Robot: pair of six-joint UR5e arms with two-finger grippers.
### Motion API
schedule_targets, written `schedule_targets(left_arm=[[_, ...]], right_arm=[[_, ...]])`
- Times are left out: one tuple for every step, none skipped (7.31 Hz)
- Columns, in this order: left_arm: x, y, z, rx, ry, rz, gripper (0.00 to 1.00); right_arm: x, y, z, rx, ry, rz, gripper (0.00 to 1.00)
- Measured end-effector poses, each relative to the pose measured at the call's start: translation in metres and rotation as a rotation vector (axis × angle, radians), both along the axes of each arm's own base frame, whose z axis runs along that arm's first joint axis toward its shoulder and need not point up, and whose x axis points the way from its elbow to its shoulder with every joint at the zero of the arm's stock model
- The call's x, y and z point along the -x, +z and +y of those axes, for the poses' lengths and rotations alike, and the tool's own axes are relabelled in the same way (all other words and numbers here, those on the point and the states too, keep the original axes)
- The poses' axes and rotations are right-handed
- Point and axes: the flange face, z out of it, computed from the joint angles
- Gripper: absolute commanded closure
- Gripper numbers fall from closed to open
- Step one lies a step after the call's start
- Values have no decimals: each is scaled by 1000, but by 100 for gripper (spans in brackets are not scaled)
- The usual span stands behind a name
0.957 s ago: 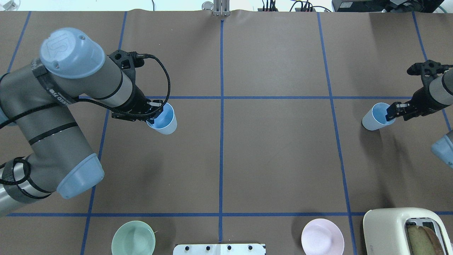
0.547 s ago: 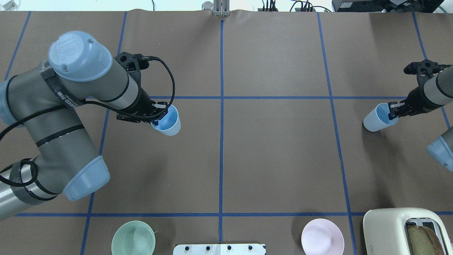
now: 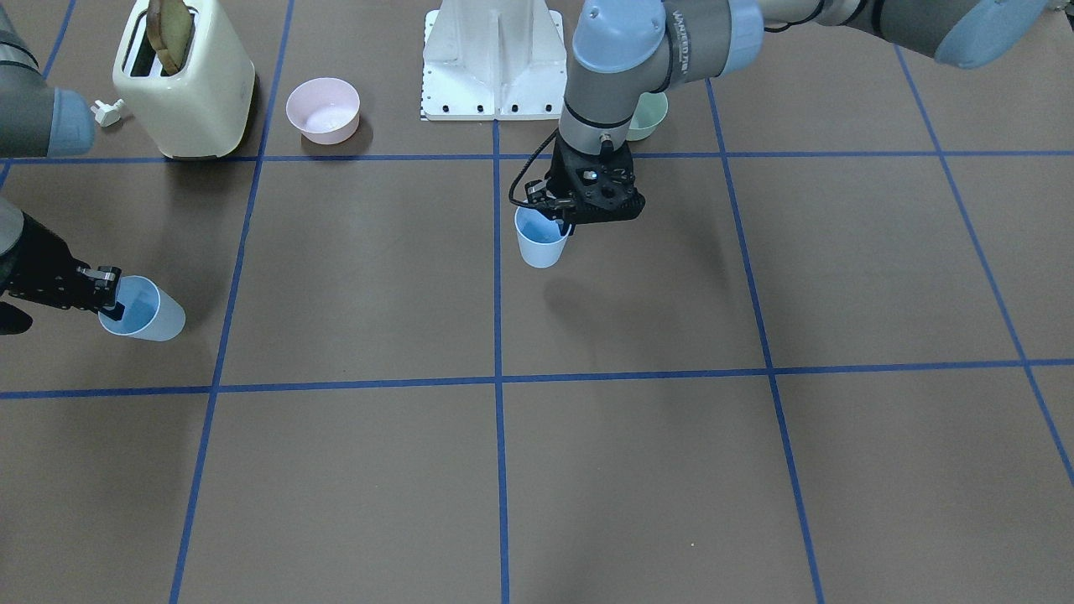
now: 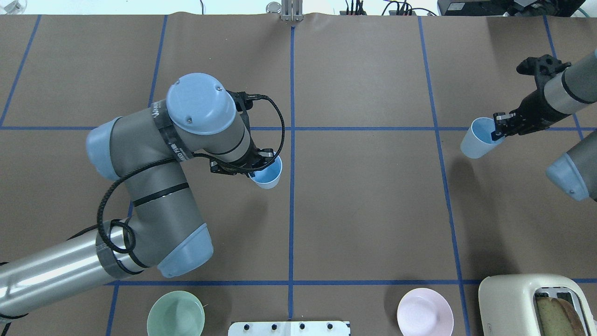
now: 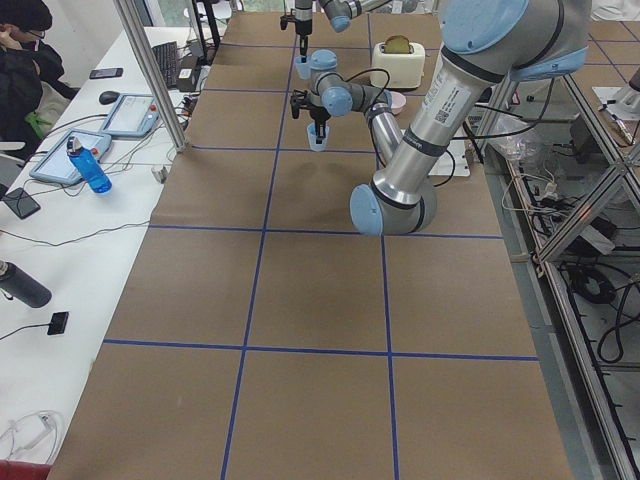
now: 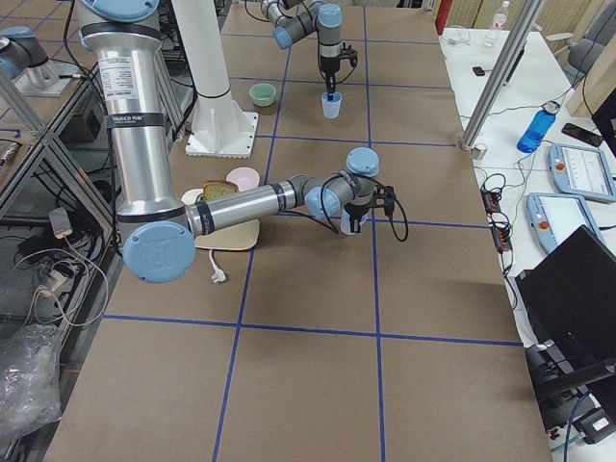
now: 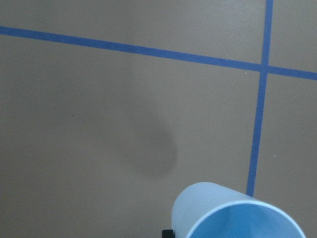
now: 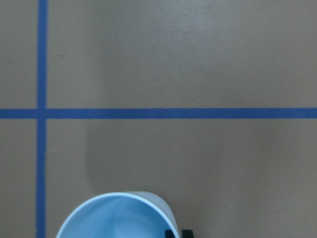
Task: Stack blue cups with both arms
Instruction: 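Set the left gripper's cup at center while the right gripper lifts its cup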
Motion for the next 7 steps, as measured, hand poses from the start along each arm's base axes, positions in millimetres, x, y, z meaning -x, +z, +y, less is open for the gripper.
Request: schedule_targets(left_arm=[[-18, -6, -1, 3, -5, -12, 100], [-29, -8, -3, 4, -7, -20, 100], [-36, -8, -5, 6, -7, -26, 100], [-45, -10, -9, 7, -7, -28, 100], [-54, -11, -13, 6, -6, -27, 100], [-60, -10, -17, 5, -5, -27, 100], [-65, -6, -19, 5, -3, -31, 100]], right_arm=[[1, -28, -14, 14, 6, -2, 100], [3, -52, -25, 22, 11, -1, 100], [4, -69, -33, 23, 14, -1, 100], [5, -80, -37, 24, 15, -1, 100], [6, -85, -39, 24, 16, -1, 100], [6, -87, -39, 23, 18, -1, 100], [5, -88, -39, 23, 18, -1, 100]])
